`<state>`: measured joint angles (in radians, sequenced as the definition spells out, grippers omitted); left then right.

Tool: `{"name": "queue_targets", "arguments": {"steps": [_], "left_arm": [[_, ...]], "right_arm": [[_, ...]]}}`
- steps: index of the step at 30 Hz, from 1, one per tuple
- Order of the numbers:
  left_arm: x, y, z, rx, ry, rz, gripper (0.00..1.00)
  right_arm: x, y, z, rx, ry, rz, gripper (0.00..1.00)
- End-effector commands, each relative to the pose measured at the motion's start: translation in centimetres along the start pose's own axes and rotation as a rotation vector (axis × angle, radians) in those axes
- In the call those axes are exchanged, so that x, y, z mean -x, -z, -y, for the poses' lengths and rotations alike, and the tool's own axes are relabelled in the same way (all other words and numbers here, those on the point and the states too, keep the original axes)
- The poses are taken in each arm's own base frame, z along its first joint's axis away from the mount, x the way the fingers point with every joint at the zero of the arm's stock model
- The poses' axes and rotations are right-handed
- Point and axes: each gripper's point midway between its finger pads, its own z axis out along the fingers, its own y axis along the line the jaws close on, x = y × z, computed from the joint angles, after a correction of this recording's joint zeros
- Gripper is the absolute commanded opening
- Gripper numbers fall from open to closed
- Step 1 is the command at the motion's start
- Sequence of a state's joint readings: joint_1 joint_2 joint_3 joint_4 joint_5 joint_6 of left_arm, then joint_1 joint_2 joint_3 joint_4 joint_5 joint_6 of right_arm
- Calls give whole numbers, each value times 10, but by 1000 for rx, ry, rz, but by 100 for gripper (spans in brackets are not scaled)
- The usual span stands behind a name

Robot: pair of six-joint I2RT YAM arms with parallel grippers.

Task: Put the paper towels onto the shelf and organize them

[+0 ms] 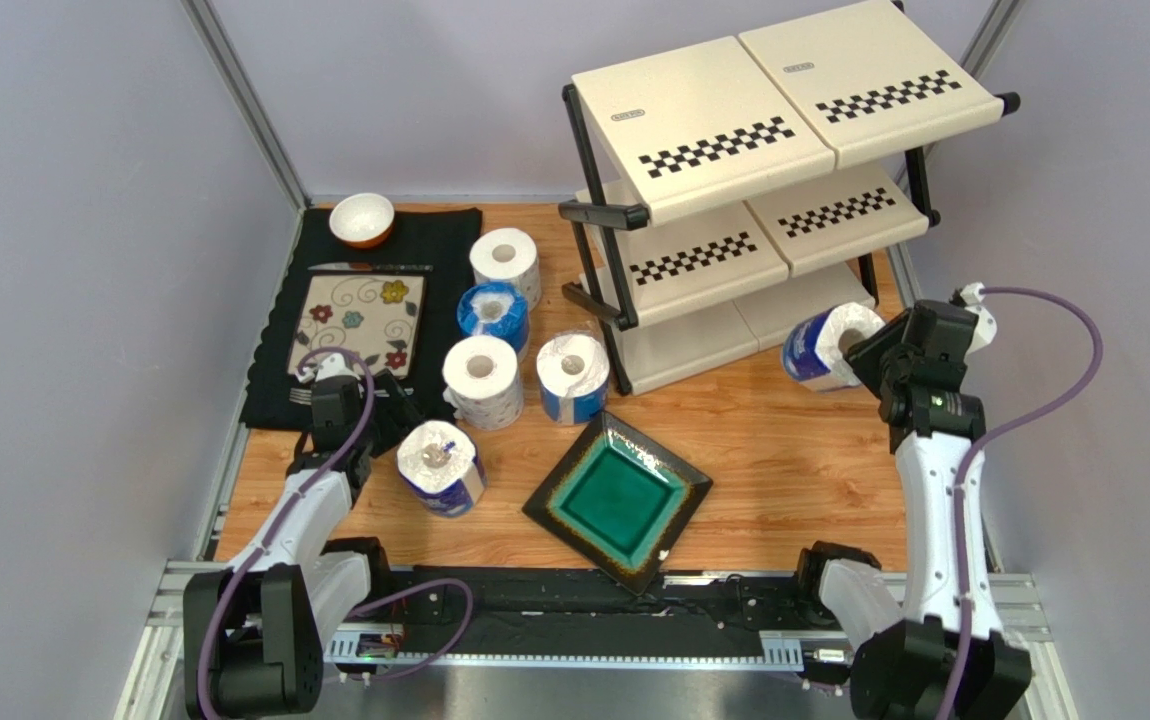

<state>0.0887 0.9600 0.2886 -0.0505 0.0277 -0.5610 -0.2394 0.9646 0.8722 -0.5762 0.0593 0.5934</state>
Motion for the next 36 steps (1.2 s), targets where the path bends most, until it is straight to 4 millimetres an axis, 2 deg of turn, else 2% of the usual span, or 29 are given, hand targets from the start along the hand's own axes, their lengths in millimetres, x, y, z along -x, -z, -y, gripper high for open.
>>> {"name": "queue_targets", "arguments": {"steps": [1,3,6,11,12,13,18,19,21,22,25,26,31,32,33,35,36], "left_arm": [[-3,-1,6,-30,24,-27,92],[-2,0,7,-35,23,-22,92],[-2,-1,7,-36,23,-19,92],[3,0,9,-44,21,-15,92],[3,0,9,-42,21,-13,92],[2,0,8,-40,23,-14,92],[-2,0,5,-34,30,-19,92],[-2,0,5,-33,33,-19,92],[-4,-1,4,-33,35,-21,92],[-6,-1,3,-31,35,-25,92],[-8,-1,2,-30,37,-27,92],[-7,-1,2,-29,38,-26,92],[-4,-1,5,-43,30,-23,92],[-4,-1,5,-40,30,-25,92],[-4,-1,6,-41,27,-25,92],[-4,-1,5,-38,25,-25,92],[-4,-1,5,-37,24,-24,92]], "right_arm": [[37,53,-3,-6,28,132,36],[56,75,-9,10,35,195,36],[80,96,-24,53,22,262,36],[113,118,-50,117,-16,335,35],[125,130,-58,142,-21,365,34],[130,129,-62,148,-25,366,34],[159,155,-84,207,-45,433,30],[170,168,-91,232,-48,464,30],[180,181,-98,257,-51,494,29],[191,197,-104,282,-49,531,29],[206,215,-114,307,-49,565,28],[216,229,-121,332,-51,597,29],[241,252,-149,420,-38,632,29],[251,265,-158,450,-36,657,29],[254,254,-167,464,-26,628,28],[262,252,-178,486,-21,624,28],[265,248,-193,534,-7,594,29]]}}
